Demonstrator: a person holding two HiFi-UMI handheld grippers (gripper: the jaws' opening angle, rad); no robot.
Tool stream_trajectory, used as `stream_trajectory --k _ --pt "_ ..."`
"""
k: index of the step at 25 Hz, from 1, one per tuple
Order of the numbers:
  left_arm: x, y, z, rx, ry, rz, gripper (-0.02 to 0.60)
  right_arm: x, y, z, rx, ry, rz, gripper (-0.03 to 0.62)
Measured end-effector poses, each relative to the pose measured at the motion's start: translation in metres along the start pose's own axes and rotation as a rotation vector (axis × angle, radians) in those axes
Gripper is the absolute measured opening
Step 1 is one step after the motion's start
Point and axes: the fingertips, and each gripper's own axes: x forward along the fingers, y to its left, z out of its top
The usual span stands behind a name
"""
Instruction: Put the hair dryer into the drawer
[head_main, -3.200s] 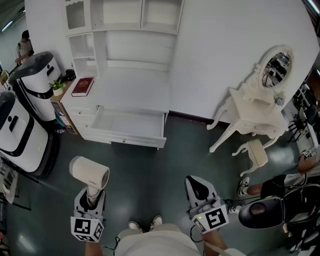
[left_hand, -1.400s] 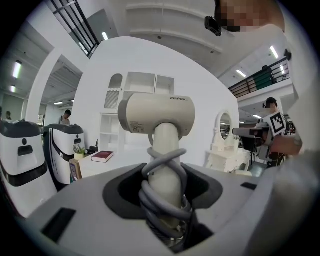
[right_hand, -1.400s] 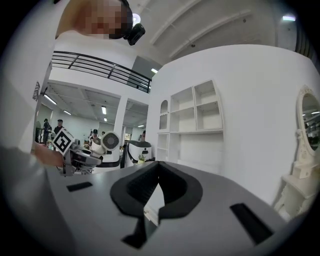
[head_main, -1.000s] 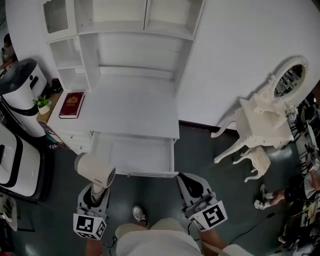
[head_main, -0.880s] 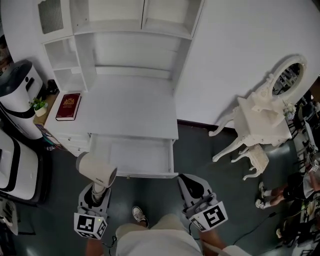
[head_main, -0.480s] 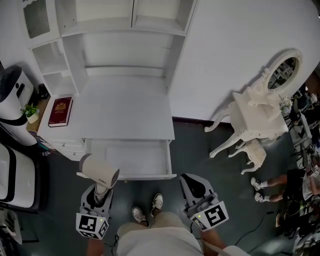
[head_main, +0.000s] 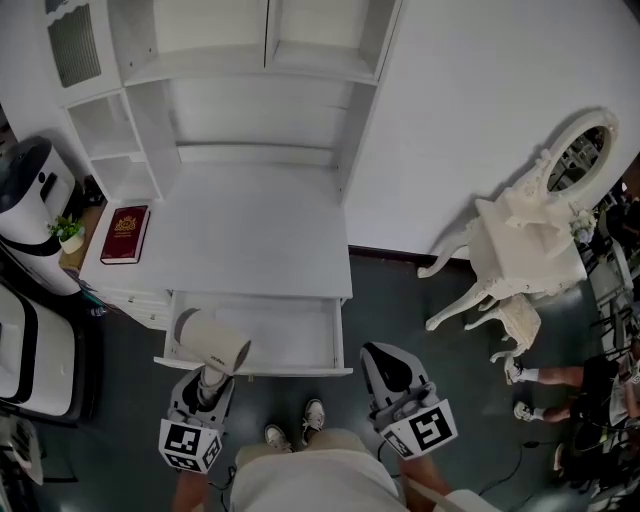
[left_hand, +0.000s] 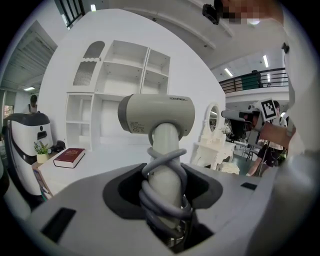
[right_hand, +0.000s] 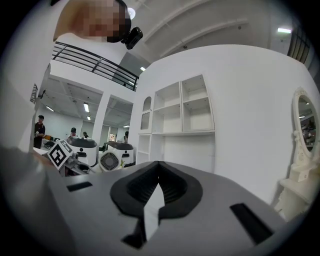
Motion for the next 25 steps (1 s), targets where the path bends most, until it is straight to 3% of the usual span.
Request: stream_trajectory --k 12,25 --pt "0.079 -0.011 -0.020 0.053 0.123 -0.062 0.204 0.011 -0.060 -0.002 0.017 -0.013 0.002 0.006" --pt "0.143 0.003 -0.080 0.150 0.335 -0.141 0.204 0.018 -0.085 -0.027 0.052 0.039 0.011 0.006"
